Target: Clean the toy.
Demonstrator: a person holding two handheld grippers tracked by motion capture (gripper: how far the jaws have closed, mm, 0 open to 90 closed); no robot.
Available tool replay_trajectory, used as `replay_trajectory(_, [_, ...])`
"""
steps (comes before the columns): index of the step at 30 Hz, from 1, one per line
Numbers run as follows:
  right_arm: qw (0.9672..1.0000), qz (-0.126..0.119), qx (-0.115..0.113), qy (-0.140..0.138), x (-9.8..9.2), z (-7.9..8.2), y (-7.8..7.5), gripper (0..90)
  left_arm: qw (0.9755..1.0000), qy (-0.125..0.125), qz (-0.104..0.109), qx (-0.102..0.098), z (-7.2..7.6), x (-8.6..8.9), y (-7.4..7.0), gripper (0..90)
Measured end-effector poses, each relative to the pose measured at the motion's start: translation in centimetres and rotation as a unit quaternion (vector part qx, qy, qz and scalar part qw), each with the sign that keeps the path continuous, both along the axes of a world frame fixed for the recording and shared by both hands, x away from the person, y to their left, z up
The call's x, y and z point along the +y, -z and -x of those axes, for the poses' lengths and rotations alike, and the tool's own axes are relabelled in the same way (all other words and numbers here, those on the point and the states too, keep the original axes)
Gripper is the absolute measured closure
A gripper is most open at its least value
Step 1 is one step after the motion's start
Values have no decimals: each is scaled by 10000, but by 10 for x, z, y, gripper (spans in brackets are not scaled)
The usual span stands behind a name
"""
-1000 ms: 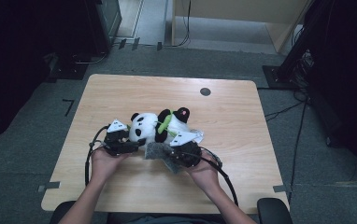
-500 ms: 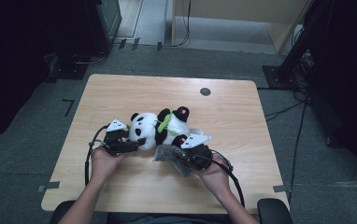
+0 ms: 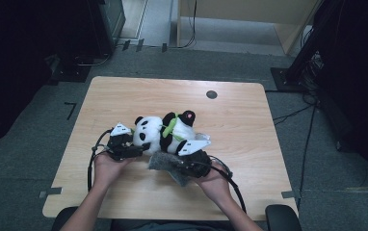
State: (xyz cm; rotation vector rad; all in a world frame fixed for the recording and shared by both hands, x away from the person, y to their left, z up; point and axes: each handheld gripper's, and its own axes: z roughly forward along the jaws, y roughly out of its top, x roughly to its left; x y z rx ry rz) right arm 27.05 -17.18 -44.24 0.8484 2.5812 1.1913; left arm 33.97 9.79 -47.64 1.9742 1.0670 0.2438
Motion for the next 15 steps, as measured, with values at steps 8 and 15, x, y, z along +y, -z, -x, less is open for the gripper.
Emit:
replay_trajectory(8, [9996, 148, 8, -250, 36, -9, 8, 758, 10000, -6, 0, -5, 0, 0, 0, 306])
replay_trajectory(15, [9995, 251, 59, -163, 61, -23, 19, 758, 10000, -11, -2, -9, 1, -1, 0, 307])
